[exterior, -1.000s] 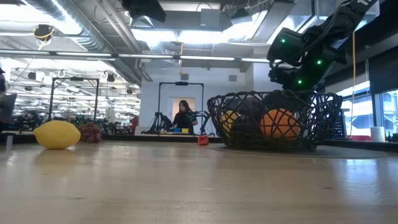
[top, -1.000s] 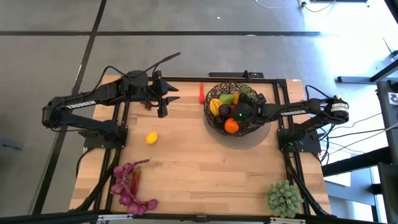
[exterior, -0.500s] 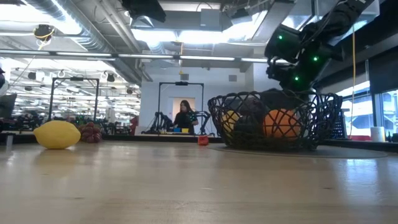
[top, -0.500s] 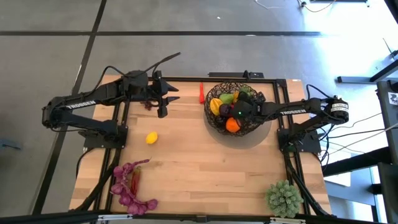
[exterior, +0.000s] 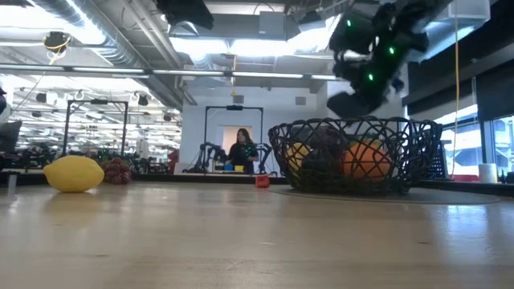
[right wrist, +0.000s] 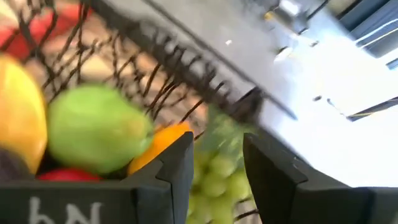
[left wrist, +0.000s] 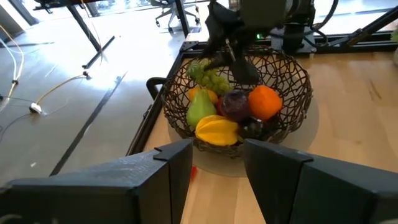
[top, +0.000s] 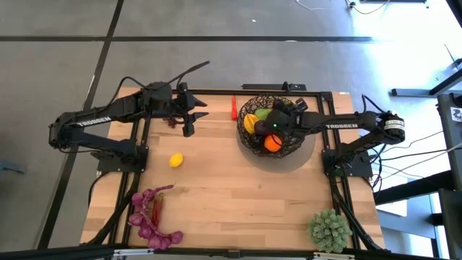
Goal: Build produce basket
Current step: Put the lemon into the black wire basket
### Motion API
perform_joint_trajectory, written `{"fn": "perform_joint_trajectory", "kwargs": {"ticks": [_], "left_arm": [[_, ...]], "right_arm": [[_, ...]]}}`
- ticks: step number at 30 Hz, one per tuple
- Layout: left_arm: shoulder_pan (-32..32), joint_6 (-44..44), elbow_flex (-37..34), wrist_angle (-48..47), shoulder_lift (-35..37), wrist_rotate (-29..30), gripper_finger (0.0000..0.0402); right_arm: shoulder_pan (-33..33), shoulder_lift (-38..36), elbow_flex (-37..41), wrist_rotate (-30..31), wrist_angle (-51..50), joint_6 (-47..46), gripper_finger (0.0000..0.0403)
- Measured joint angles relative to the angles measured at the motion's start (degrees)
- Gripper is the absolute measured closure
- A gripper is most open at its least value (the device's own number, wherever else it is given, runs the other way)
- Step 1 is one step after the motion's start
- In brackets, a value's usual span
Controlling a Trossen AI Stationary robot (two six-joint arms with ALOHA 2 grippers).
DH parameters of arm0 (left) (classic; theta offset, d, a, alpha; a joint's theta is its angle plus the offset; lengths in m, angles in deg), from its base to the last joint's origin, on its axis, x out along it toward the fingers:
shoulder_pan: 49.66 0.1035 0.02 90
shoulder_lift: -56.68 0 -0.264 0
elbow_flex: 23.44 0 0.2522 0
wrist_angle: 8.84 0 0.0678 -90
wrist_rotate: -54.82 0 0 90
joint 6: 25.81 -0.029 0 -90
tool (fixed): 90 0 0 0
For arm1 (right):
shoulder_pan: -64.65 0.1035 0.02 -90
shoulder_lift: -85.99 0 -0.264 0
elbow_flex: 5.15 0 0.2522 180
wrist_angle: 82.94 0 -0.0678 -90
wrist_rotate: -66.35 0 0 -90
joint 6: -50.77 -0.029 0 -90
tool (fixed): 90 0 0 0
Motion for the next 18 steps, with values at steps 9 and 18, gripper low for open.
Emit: {"fn": "perform_joint_trajectory", "kwargs": {"ticks": [9, 18], "left_arm": [[-0.02, 5.35, 0.0, -6.13, 0.56, 4.45, 0.0268], [2.62, 28.01, 0.02, -19.41, 1.07, 12.77, 0.0268]], "right_arm": [[4.21, -0.02, -15.98, 6.72, -15.09, 0.38, 0.0264], [7.23, -0.04, -28.54, -5.08, -17.98, 9.44, 0.0264]]}}
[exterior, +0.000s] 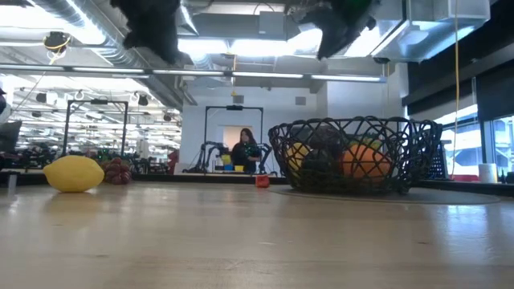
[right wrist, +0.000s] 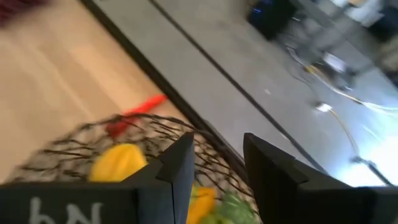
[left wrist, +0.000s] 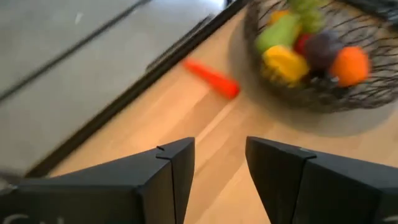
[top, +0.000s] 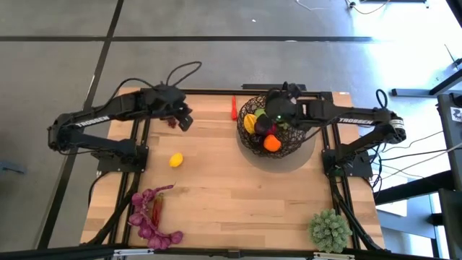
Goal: Build produce basket
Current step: Put the lemon into the black wire basket
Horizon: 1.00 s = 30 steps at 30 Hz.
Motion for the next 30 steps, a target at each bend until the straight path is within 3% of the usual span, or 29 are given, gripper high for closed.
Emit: {"fn": "perform_joint_trajectory", "kwargs": {"ticks": [3, 9, 13, 22, 30], "left_arm": [[1.01, 2.58, -0.02, -6.69, -0.07, -3.57, 0.0268], [1.05, 11.84, -0.01, -19.73, -0.11, -18.8, 0.0268], [-1.51, 19.65, -0.02, -26.61, -0.81, -24.75, 0.0268], [-8.31, 28.94, -0.02, -28.34, -1.07, -23.62, 0.0268], [-10.93, 32.94, -0.02, -29.1, -1.07, -22.18, 0.0268]], "right_arm": [[0.83, 0.0, -2.58, -4.35, 0.0, 3.24, 0.0264], [1.9, 0.0, -6.01, -11.73, 0.02, 7.72, 0.0264], [2.09, 0.0, -6.68, -16.6, 0.2, 10.75, 0.0264], [2.07, 0.0, -6.7, -24.92, 0.47, 12.83, 0.0264], [1.96, 0.0, -6.7, -45.7, 0.42, 14.9, 0.0264]]}}
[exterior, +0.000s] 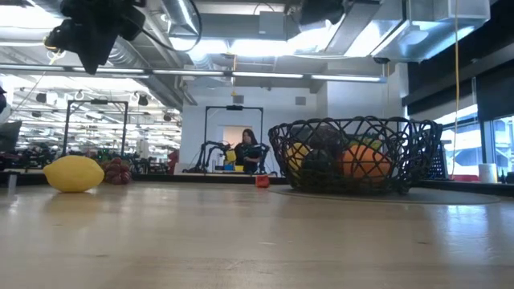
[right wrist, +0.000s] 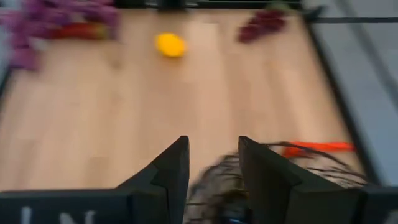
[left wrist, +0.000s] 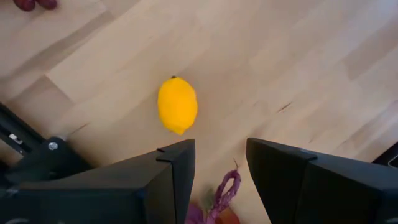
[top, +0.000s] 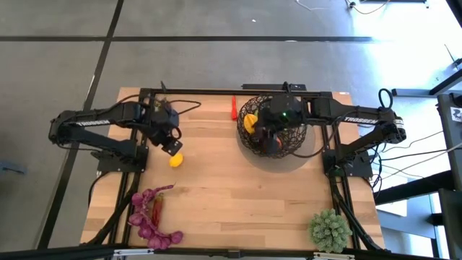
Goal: Build produce basket
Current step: Put the lemon into the black wire basket
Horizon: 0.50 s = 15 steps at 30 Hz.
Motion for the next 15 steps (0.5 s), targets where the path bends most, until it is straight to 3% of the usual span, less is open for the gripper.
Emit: {"fn": "perform_joint_trajectory", "kwargs": {"ticks": [4, 15], "left_arm": [[-1.17, 2.01, -0.25, -0.37, 0.02, 1.34, 0.0268], [-2.43, 5.87, -9.53, 1.97, 0.0, -0.62, 0.0268]], "right_arm": [[-0.06, 0.0, 0.0, -7.63, 0.0, -0.04, 0.0264], [-0.04, 0.41, 1.72, -18.17, 3.85, -0.34, 0.0264]]}}
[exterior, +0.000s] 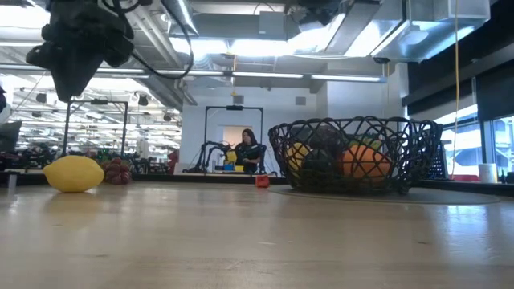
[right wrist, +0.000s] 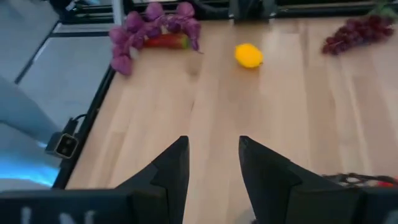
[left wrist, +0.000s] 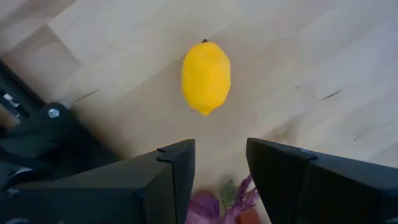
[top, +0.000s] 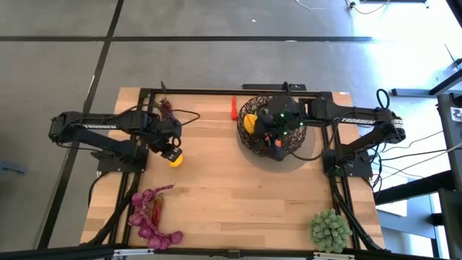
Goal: Build produce basket
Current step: Put the lemon into the black wire basket
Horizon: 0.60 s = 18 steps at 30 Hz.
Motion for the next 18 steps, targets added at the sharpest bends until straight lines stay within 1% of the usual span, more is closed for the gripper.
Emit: {"fn": "perform_joint_trajectory", "kwargs": {"ticks": [5, 8, 12, 18], "left_arm": [[-1.79, -2.89, -0.9, 3.89, 0.01, 0.03, 0.0268], [-2.96, -3.04, -0.9, 5.18, 0.0, 0.19, 0.0268], [-4.28, -3.06, -0.9, 5.44, 0.0, 0.45, 0.0268], [-5.34, -1.4, -0.9, 6.64, 0.0, 0.46, 0.0268]], "right_arm": [[0.0, 0.55, 3.83, 0.15, 6.56, -1.38, 0.0264], [-0.02, 0.68, 4.8, 0.71, 9.56, -1.04, 0.0264], [0.0, 0.77, 4.92, 3.14, 10.15, -2.47, 0.0264], [-0.02, 0.77, 4.92, 3.18, 10.19, -2.98, 0.0264]]}}
